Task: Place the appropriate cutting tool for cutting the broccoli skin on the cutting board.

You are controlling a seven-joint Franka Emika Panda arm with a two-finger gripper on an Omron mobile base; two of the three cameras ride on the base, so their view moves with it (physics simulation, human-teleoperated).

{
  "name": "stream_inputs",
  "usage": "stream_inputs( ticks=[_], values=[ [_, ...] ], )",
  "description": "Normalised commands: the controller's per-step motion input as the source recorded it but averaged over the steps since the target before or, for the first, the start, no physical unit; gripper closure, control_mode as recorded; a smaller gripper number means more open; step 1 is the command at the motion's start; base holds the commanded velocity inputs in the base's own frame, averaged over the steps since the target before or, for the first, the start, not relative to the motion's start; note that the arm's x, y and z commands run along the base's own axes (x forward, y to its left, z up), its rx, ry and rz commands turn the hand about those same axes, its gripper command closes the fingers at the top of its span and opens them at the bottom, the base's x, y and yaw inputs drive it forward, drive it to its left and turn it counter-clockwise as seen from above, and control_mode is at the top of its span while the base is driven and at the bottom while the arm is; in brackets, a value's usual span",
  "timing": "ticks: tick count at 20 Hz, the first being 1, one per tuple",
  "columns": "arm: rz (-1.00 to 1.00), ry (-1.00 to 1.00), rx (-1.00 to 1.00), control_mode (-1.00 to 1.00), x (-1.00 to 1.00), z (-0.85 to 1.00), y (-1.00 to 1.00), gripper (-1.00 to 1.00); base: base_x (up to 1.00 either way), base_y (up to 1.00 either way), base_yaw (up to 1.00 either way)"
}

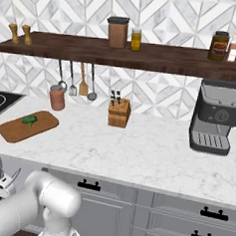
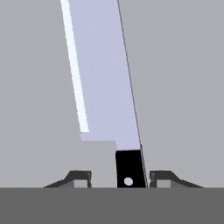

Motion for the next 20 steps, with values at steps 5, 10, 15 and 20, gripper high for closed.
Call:
stream_inputs(
  ticks=[5, 10, 15, 20],
  values=[
    [0.03, 0.0, 0.0, -1.0, -0.21, 0.0, 0.29, 1.0, 0.0, 0.0, 0.0],
    [0.06, 0.0, 0.0, -1.0, -0.22, 0.11, 0.14, 1.0, 0.0, 0.0, 0.0],
    [0.25, 0.0, 0.0, -1.0, 0.0, 0.34, 0.0, 1.0, 0.0, 0.0, 0.0],
    [0.32, 0.01, 0.0, -1.0, 0.0, 0.41, 0.0, 1.0, 0.0, 0.0, 0.0]
  ],
)
